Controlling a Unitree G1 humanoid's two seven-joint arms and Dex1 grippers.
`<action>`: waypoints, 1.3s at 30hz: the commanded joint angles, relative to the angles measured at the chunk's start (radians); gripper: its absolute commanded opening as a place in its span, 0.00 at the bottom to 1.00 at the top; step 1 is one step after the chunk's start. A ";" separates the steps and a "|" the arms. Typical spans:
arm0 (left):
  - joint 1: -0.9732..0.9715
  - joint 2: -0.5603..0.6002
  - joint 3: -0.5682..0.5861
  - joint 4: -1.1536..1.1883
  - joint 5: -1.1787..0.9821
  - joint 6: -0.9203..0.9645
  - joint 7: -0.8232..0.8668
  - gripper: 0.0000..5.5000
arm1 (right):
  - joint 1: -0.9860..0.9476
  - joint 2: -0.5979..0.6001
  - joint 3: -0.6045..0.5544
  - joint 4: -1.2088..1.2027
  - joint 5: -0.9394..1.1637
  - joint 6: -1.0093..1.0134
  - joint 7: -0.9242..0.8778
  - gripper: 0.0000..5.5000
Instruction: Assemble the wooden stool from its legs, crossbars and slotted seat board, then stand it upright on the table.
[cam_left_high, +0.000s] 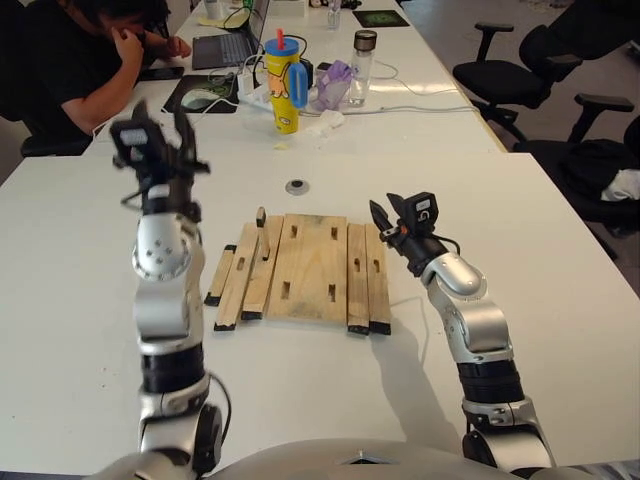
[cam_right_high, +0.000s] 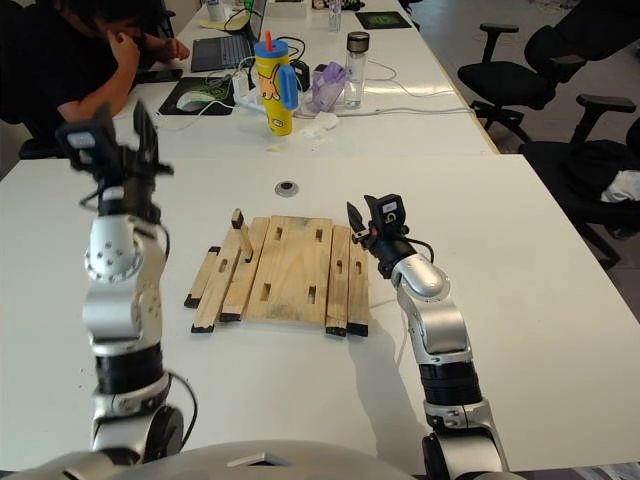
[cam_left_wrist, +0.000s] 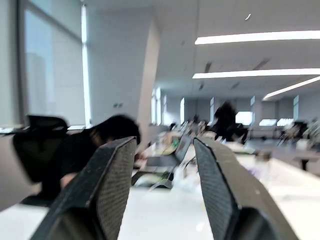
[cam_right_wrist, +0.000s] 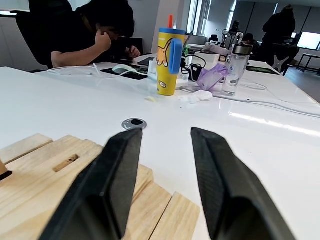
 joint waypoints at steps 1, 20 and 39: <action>0.259 0.058 0.033 0.029 -0.079 0.132 -0.146 0.39 | 0.011 -0.015 -0.032 -0.032 0.012 0.019 -0.007 0.33; 0.220 0.244 0.003 0.203 -0.291 0.428 -0.443 0.39 | 0.008 -0.036 -0.068 -0.020 0.014 0.028 -0.003 0.33; 0.158 0.318 -0.071 0.301 -0.293 0.472 -0.486 0.39 | 0.008 -0.023 -0.063 -0.039 0.018 0.040 -0.017 0.33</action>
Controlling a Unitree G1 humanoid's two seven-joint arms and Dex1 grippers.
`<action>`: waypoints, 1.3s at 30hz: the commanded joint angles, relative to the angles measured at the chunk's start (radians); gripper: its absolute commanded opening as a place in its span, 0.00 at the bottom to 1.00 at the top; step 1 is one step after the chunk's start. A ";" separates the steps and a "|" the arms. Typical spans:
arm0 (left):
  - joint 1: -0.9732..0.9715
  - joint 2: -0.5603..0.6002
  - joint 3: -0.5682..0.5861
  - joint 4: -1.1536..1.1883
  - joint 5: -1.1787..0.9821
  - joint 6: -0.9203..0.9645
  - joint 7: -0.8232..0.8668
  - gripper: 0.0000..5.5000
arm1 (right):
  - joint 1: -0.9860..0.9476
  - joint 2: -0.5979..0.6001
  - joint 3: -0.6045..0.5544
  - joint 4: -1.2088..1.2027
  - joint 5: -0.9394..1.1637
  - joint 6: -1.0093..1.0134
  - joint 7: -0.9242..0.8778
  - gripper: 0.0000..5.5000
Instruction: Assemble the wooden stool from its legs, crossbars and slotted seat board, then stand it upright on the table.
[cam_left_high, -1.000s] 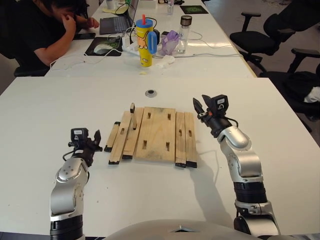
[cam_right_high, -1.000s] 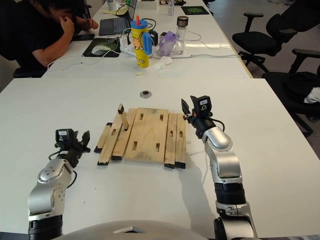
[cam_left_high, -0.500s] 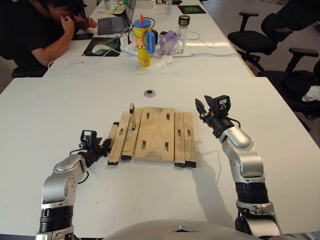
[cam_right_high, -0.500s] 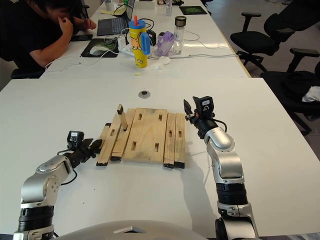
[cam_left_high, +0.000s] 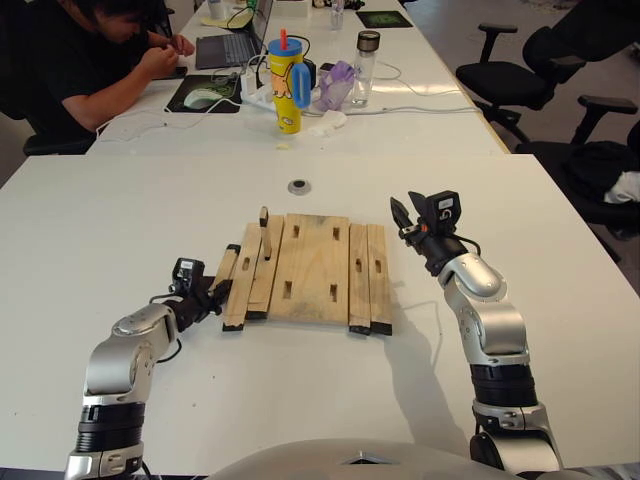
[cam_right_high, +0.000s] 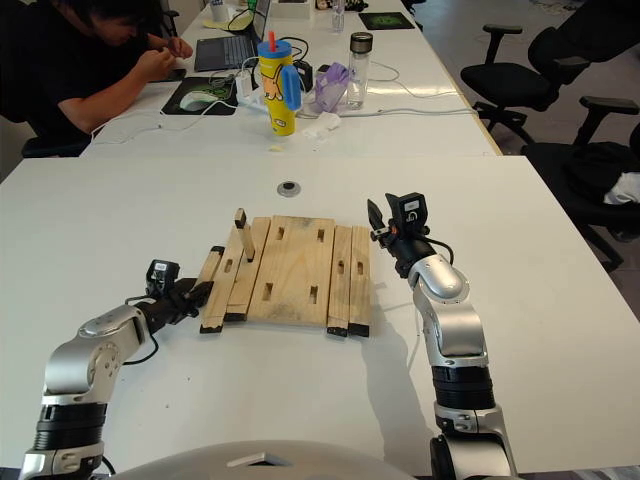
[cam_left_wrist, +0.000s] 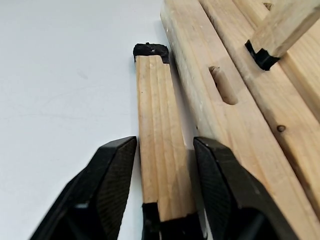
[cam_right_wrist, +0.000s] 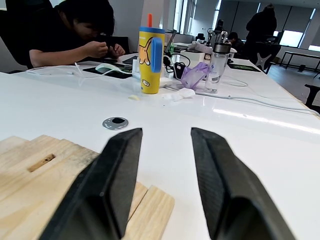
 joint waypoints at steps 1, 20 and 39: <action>-0.013 0.012 -0.004 0.067 0.017 0.024 0.013 0.35 | -0.012 0.003 -0.007 -0.019 0.009 0.017 -0.009 0.33; -0.355 0.000 0.048 -0.089 0.072 -0.600 0.062 0.24 | -0.174 0.069 -0.134 -0.102 0.329 0.226 0.019 0.43; -0.388 -0.120 -0.358 -0.256 0.234 -0.555 0.023 0.24 | -0.325 0.075 -0.284 -0.184 1.358 0.456 -0.298 0.63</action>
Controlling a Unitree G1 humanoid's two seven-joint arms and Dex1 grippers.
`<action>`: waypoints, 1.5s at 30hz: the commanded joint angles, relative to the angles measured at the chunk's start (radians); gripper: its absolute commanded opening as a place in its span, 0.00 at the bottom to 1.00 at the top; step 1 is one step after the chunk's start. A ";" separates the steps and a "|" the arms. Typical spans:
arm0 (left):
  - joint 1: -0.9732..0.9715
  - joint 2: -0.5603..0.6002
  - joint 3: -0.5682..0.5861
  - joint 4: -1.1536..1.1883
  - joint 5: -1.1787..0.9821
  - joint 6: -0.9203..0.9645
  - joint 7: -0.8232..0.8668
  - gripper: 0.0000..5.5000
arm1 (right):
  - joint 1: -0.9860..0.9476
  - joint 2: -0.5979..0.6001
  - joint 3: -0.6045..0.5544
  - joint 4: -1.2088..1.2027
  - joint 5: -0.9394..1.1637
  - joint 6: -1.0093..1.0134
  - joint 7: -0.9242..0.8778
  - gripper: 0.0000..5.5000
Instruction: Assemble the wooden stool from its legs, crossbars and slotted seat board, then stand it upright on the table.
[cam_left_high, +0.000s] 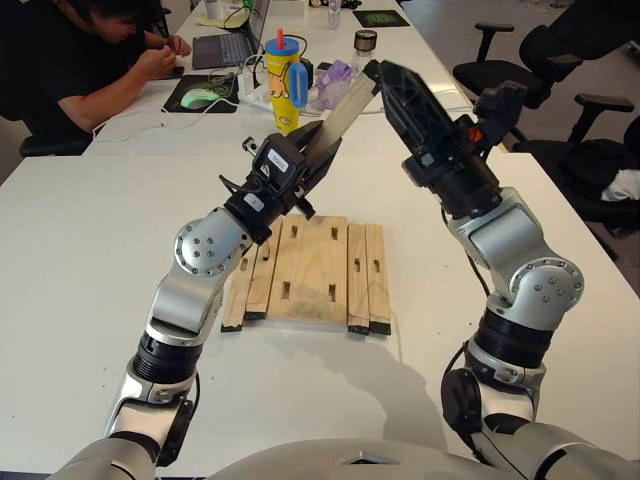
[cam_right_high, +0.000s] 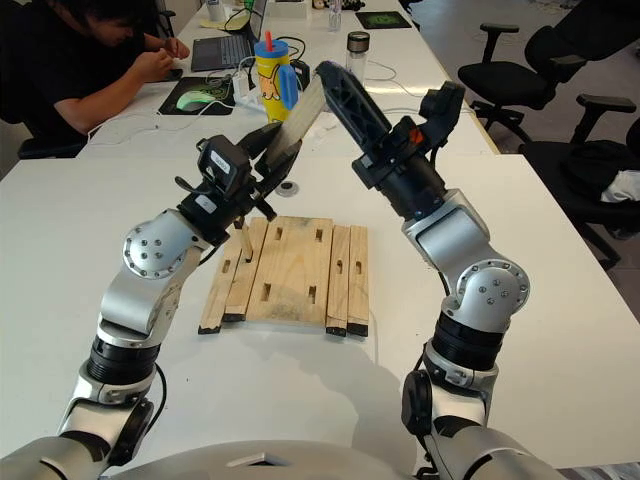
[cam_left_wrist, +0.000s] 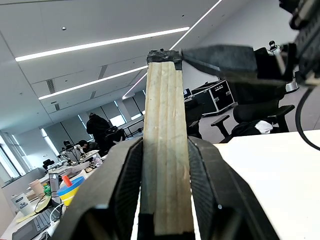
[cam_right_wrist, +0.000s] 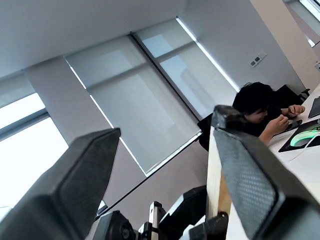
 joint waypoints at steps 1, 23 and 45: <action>0.022 -0.008 -0.021 -0.025 0.023 -0.013 -0.010 0.24 | -0.006 -0.029 0.013 0.030 0.018 -0.024 -0.061 0.63; 0.073 -0.014 -0.019 -0.018 0.083 -0.078 -0.021 0.24 | 0.037 -0.101 0.051 0.056 0.095 -0.086 -0.098 0.63; 0.099 -0.044 -0.011 -0.010 0.012 -0.113 -0.062 0.24 | 0.081 -0.111 0.073 0.069 0.215 -0.080 -0.100 0.30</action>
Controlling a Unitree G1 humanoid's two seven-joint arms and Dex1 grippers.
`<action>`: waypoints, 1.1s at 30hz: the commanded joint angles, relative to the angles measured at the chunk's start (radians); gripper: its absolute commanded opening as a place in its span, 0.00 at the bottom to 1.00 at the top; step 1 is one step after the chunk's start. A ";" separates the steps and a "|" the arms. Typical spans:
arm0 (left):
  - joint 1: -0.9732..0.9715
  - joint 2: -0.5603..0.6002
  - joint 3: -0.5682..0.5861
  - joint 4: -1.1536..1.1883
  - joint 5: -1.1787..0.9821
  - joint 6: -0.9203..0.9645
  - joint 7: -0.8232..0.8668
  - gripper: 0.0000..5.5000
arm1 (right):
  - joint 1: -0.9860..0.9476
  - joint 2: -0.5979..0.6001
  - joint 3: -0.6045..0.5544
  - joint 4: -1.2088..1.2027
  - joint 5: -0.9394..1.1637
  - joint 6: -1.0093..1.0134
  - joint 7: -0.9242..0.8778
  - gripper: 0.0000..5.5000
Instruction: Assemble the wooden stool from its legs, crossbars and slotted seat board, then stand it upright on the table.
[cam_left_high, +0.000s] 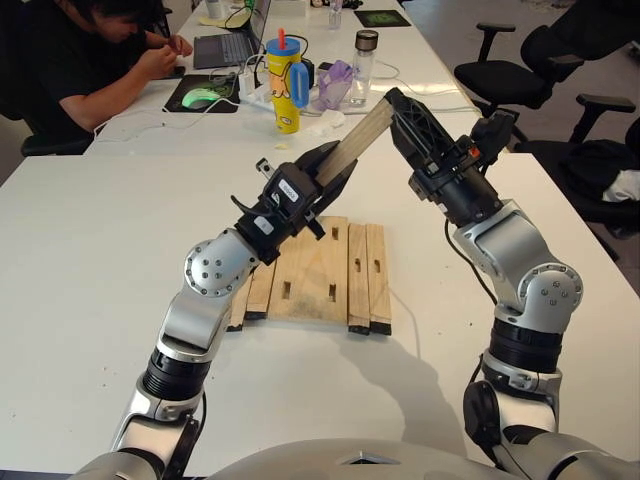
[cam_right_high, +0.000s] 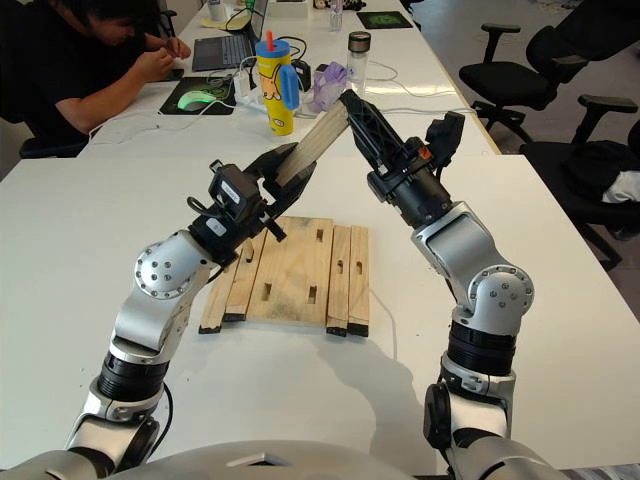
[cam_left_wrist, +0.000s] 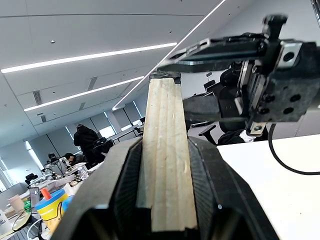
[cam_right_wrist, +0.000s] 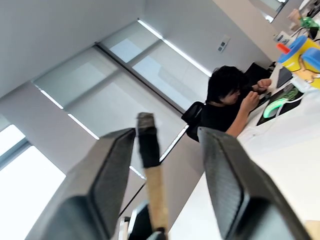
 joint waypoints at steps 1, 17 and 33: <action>0.011 0.001 0.005 -0.005 -0.006 0.014 -0.008 0.24 | 0.000 -0.014 0.011 -0.008 0.029 0.003 0.002 0.27; 0.015 -0.017 0.020 0.003 -0.047 0.044 -0.009 0.32 | 0.014 -0.051 0.059 -0.001 -0.121 -0.015 0.019 0.09; 0.018 -0.122 0.217 -0.011 -0.297 0.117 0.093 0.53 | 0.471 0.011 0.118 -0.291 -0.848 -0.201 -0.161 0.09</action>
